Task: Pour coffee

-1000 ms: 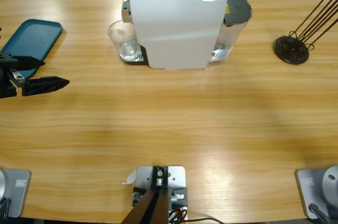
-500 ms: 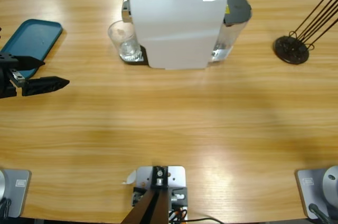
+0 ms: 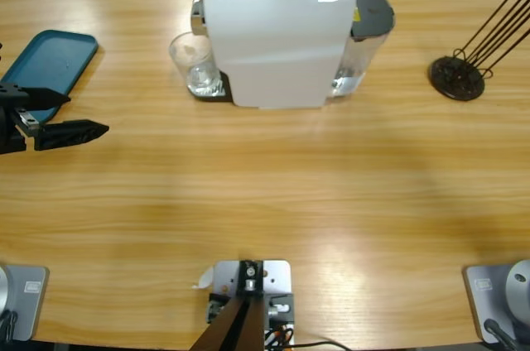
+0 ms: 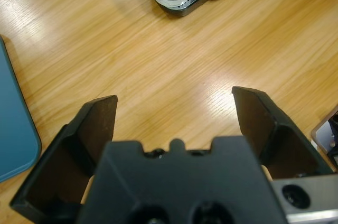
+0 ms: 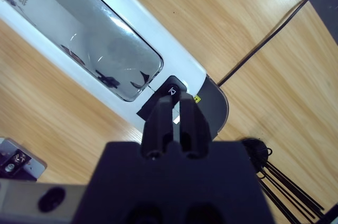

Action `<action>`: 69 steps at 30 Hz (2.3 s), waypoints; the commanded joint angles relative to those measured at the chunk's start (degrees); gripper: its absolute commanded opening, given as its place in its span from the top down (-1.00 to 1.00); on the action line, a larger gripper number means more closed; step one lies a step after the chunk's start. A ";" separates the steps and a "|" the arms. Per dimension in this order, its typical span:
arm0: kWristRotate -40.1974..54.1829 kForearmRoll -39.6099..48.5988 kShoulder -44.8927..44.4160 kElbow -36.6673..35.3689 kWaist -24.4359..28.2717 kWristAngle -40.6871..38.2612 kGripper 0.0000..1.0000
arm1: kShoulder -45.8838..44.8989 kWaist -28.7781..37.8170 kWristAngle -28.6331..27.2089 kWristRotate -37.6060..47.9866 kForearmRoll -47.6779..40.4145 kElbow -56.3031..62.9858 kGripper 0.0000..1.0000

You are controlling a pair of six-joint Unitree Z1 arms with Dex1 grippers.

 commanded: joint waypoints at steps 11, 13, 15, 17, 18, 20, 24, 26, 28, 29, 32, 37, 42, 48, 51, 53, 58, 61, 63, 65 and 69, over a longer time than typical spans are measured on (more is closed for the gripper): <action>0.21 -0.02 0.36 1.74 -0.48 0.64 -0.87 | 4.59 -0.57 -0.18 1.14 -0.29 4.64 1.00; 0.21 0.00 0.36 1.71 -0.48 0.64 -0.87 | 4.34 -0.57 0.03 1.32 -1.05 6.01 1.00; 0.21 0.00 0.36 1.73 -0.48 0.64 -0.87 | 4.02 -0.57 0.07 1.39 -1.71 7.04 1.00; 0.21 0.00 0.39 1.66 -0.48 0.64 -0.87 | 3.67 -0.57 0.01 1.47 -2.08 7.31 1.00; 0.21 0.00 0.46 1.66 -0.48 0.60 -0.87 | 3.50 -0.57 -0.34 1.47 -2.08 6.78 1.00; 0.21 0.00 0.46 1.66 -0.48 0.64 -0.87 | 1.88 -0.57 -1.45 1.40 -1.82 2.58 1.00; 0.21 -0.09 0.23 1.48 -0.48 0.55 -0.98 | -1.18 -0.57 -2.48 1.23 0.36 -9.32 -0.95; 0.24 -0.09 0.13 1.48 -0.48 0.46 -0.99 | -1.58 -0.57 -2.48 1.25 0.73 -9.41 -1.00; 0.30 -0.12 0.04 1.55 -0.48 0.30 -0.99 | -1.53 -0.60 -2.41 1.30 1.38 -9.08 -1.00; 0.30 -0.16 -0.03 1.57 -0.48 0.23 -0.99 | -1.44 -0.62 -2.18 1.32 1.75 -8.81 -1.00; 0.30 -0.18 0.00 1.57 -0.48 0.11 -0.99 | -1.50 -0.60 -2.03 1.58 1.94 -7.44 -1.00; 0.30 -0.18 0.20 1.57 -0.48 0.11 -0.99 | -1.50 -0.60 -1.97 2.07 2.22 -4.50 -1.00; 0.30 -0.18 0.43 1.48 -0.48 -0.07 -0.99 | -2.57 -0.62 -1.80 3.11 2.14 0.61 -1.00; 0.30 -0.18 0.51 1.48 -0.48 -0.15 -0.99 | -4.01 -0.60 -1.43 3.58 1.52 3.79 -0.99; 0.30 -0.18 0.53 1.48 -0.48 -0.15 -0.99 | -4.04 -0.59 -1.43 3.58 1.52 3.72 -1.00; 0.30 -0.18 0.50 1.48 -0.48 -0.15 -0.99 | -4.04 -0.59 -1.43 3.71 1.52 3.72 -1.00; 0.30 -0.18 0.53 1.48 -0.48 -0.33 -1.00 | -4.13 -0.57 -1.43 3.76 1.52 3.63 -1.00; 0.30 -0.18 0.44 1.48 -0.48 -0.33 -1.00 | -4.11 -0.60 -1.43 3.76 1.52 3.63 -1.00; 0.30 -0.18 0.44 1.48 -0.48 -0.38 -1.00 | -4.17 -0.57 -1.43 3.85 1.52 3.58 -1.00; 0.30 -0.18 0.44 1.48 -0.48 -0.42 -1.00 | -4.20 -0.59 -1.46 3.85 1.52 3.58 -1.00; 0.30 -0.18 0.48 1.48 -0.48 -0.54 -1.00 | -4.54 -0.57 -1.50 3.94 1.52 3.70 -1.00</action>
